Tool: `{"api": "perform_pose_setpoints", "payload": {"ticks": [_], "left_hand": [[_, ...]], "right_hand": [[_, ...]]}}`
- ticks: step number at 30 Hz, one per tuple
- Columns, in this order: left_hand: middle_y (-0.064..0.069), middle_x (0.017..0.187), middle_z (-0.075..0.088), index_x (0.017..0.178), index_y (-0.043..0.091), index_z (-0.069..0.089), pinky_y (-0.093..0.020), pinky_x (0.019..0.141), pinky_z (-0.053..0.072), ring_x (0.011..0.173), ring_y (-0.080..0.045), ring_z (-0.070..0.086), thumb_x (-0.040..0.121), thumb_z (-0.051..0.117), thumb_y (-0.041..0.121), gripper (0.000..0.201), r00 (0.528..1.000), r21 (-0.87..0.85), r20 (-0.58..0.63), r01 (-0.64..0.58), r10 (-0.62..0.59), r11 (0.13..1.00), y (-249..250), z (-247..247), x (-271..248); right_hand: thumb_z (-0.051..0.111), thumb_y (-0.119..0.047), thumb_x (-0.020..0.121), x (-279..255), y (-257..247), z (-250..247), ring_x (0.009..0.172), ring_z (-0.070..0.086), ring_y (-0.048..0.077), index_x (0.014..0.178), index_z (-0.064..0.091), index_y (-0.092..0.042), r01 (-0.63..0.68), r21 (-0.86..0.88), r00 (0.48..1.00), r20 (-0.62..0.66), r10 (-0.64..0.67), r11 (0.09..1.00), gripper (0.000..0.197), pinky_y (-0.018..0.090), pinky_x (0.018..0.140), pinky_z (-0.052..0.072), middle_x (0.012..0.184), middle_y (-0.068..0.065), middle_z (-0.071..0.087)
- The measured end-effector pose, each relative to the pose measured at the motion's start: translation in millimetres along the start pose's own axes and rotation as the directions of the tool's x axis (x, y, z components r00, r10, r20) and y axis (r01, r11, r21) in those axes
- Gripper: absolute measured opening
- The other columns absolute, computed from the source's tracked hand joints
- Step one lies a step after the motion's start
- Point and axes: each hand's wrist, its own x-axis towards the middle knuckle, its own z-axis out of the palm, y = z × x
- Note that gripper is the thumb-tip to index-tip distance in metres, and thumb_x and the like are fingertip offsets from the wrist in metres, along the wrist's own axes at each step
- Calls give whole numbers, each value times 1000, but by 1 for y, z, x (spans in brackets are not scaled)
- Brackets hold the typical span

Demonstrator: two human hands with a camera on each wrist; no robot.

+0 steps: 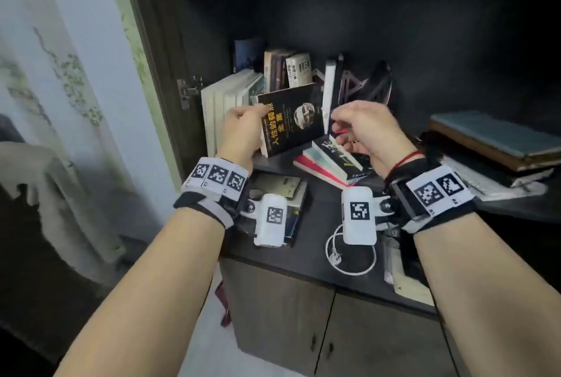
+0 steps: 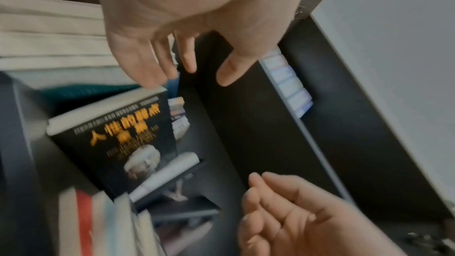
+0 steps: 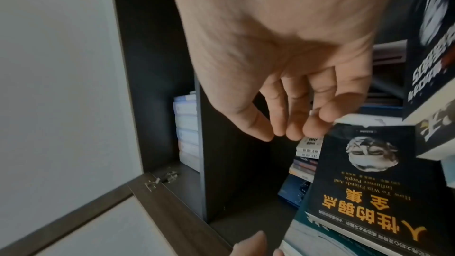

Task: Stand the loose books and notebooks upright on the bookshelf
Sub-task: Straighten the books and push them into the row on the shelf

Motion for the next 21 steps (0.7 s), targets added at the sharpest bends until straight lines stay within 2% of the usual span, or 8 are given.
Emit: {"api": "perform_pose_setpoints", "payload": {"ticks": [2,3,6,9,12,15,18,21], "left_hand": [[5,103,54,125,17,51,-24,76,47,91,-9,56,93,69,24,37,988,177,-110,-91,111,980,-3,-8,27],[2,114,51,131,17,49,-26,86,47,102,-14,55,90,72,25,48,964,300,-153,-164,217,940,-8,-13,43],[-12,133,40,134,13,45,-30,109,35,125,-32,43,79,77,22,64,842,571,-194,-320,503,756,-22,-24,80],[-22,137,40,140,5,42,-29,104,27,122,-39,41,70,83,28,84,714,743,-188,-346,675,573,-28,-27,98],[-25,139,41,142,3,42,-42,107,35,122,-42,44,65,86,39,96,654,824,-182,-306,734,477,-32,-32,104],[-25,142,37,144,1,39,-43,112,37,126,-40,43,63,89,38,102,664,804,-171,-332,728,492,-37,-36,106],[-17,146,38,151,6,26,-38,110,43,131,-31,46,66,92,29,110,786,678,-155,-356,599,643,-39,-41,105],[-5,141,55,152,14,22,-25,93,41,124,-22,59,74,89,32,104,840,648,-167,-301,517,699,-36,-42,105]], "right_hand": [[63,-12,94,30,2,20,52,54,12,83,67,-15,12,-66,1000,11,-11,998,12,23,49,42,71,2,62],[63,-11,94,43,1,31,52,54,13,80,66,-15,5,-94,1000,25,-2,996,15,23,49,42,70,2,61],[65,-13,94,86,-1,63,55,56,13,85,67,-17,1,-173,997,76,12,985,10,20,46,43,74,3,62],[67,-17,94,120,-9,83,62,60,13,93,69,-18,45,-253,995,101,-20,966,2,26,55,47,81,2,64],[70,-24,94,142,-14,101,75,64,13,104,69,-20,133,-353,984,160,-81,926,11,26,59,52,94,1,68],[76,-32,89,158,-20,117,91,66,15,108,68,-23,231,-442,959,252,-127,867,23,33,77,58,104,-2,69],[77,-34,86,167,-24,130,97,63,13,109,69,-25,280,-488,943,301,-141,827,26,34,84,53,101,-7,67],[75,-27,88,175,-28,139,101,60,12,106,72,-26,326,-486,935,293,-200,811,18,29,86,46,95,-12,63]]}}
